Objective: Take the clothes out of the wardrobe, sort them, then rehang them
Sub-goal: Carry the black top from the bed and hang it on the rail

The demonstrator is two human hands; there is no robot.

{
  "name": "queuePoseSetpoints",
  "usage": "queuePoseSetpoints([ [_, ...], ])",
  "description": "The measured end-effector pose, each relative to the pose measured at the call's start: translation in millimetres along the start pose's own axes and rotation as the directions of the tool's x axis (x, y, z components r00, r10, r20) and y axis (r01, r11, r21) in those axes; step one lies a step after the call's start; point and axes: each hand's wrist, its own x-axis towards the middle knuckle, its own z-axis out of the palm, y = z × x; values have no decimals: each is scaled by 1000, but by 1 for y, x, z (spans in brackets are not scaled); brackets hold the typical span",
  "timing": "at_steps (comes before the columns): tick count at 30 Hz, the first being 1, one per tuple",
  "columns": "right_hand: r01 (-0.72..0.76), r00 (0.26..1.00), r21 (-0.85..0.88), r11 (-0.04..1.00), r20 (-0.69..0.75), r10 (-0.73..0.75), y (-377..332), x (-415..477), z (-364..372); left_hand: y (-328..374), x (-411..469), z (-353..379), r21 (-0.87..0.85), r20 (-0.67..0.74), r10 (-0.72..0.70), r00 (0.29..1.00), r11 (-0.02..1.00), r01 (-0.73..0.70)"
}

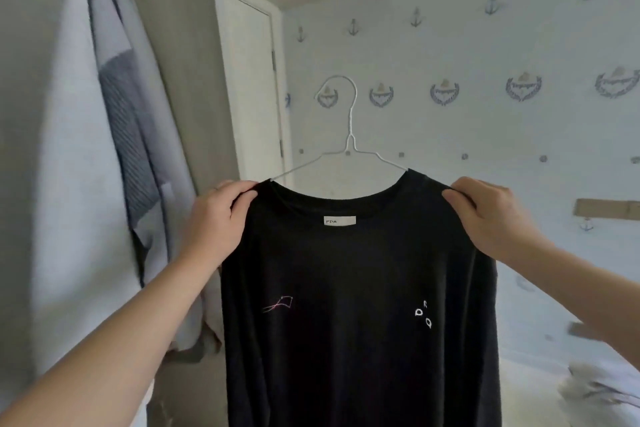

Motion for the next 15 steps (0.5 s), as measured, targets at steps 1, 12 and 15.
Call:
queuePoseSetpoints([
  [1,29,999,23,999,-24,-29,-16,12,3,-6,10,-19,24,-38,42,998,999,-41],
  [12,345,921,123,930,-233,-311,-197,138,13,-66,113,-195,237,-350,174,920,967,-93],
  [15,394,900,158,906,-267,-345,-246,169,18,-83,137,-241,301,-394,204,896,950,-84],
])
